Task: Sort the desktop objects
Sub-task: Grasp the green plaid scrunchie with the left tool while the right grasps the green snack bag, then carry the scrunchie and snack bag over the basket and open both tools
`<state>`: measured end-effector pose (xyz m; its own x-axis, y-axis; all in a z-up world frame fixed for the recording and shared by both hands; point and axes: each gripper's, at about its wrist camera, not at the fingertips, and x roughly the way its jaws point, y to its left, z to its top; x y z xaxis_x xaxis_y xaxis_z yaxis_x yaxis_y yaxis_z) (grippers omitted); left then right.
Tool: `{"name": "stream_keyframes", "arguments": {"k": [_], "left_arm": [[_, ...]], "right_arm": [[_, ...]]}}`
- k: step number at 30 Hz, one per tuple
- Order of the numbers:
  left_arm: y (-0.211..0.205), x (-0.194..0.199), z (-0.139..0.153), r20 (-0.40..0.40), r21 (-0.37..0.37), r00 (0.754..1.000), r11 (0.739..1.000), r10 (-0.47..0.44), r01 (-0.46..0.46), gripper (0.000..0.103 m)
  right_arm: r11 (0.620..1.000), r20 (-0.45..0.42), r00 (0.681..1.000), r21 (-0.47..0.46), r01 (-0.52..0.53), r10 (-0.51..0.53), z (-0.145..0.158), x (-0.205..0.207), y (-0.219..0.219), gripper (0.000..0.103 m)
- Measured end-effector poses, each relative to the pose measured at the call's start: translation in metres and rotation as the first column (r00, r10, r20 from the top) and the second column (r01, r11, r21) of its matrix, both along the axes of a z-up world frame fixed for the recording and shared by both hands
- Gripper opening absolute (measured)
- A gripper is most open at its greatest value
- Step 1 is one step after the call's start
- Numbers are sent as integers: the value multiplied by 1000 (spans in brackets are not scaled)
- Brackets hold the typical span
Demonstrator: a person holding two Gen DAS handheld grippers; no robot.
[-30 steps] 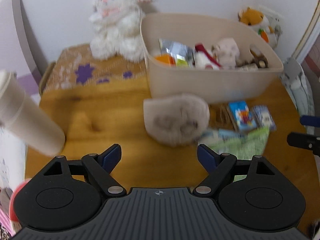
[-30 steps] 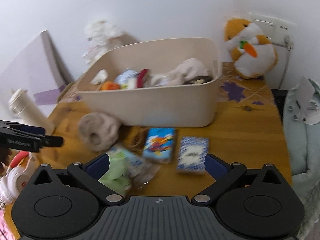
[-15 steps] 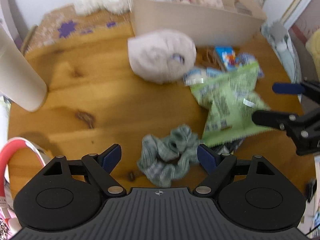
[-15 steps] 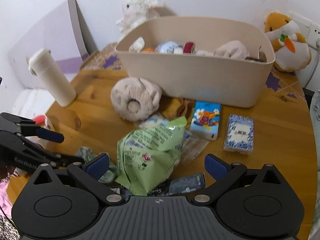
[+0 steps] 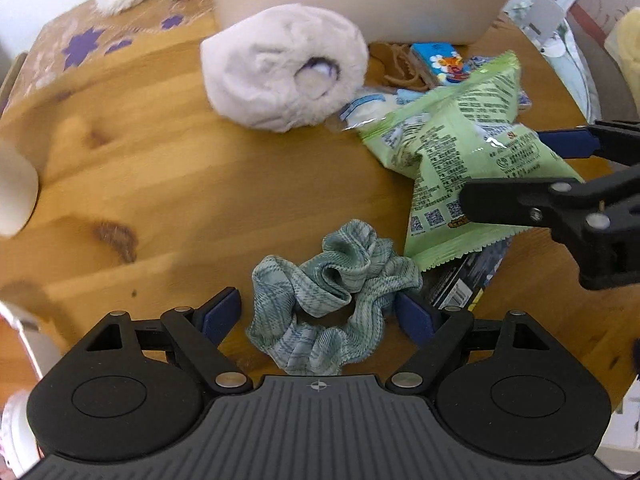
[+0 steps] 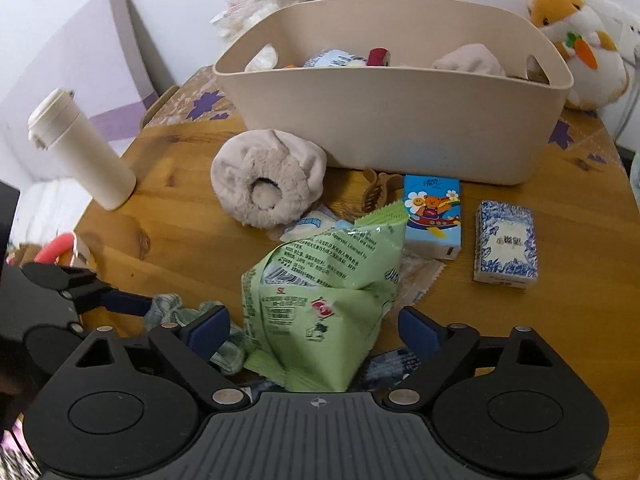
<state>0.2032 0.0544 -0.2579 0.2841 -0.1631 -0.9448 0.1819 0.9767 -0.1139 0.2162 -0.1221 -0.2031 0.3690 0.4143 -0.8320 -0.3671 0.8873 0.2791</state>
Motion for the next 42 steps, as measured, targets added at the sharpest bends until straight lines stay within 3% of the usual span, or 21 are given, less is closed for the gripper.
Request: {"name": "stream_keyframes", "arguments": {"k": [3,4,6,8,11,15,25,42], "left_arm": [[-1,0,1,25,4,1000,1000,-12,11,82],[-2,0,1,33,8,999,1000,-13,13,80],[-3,0,3,59,28,998,999,-29,28,60],[-3,1,6,70,44,996,998,-49,46,49],[0,1,8,65,24,997,999,-39,38,35],[-4,1,10,81,36,995,998,-52,50,25],[-10,-9,26,130,42,989,997,-67,62,22],[-26,2,77,277,88,957,994,-82,59,22]], "right_arm": [[999,-7,999,18,31,-31,-2,2,-2,77],[999,-6,999,16,36,-36,-2,3,-3,65],[999,-12,999,23,44,-44,-2,4,-5,61],[999,-11,999,18,44,-44,-2,2,-4,52],[999,2,999,17,36,-36,0,-1,-2,47],[1000,18,1000,8,21,-22,3,-6,-1,43],[997,88,996,70,13,-19,29,-15,-19,42],[987,190,972,110,119,-139,67,-2,-74,43]]}}
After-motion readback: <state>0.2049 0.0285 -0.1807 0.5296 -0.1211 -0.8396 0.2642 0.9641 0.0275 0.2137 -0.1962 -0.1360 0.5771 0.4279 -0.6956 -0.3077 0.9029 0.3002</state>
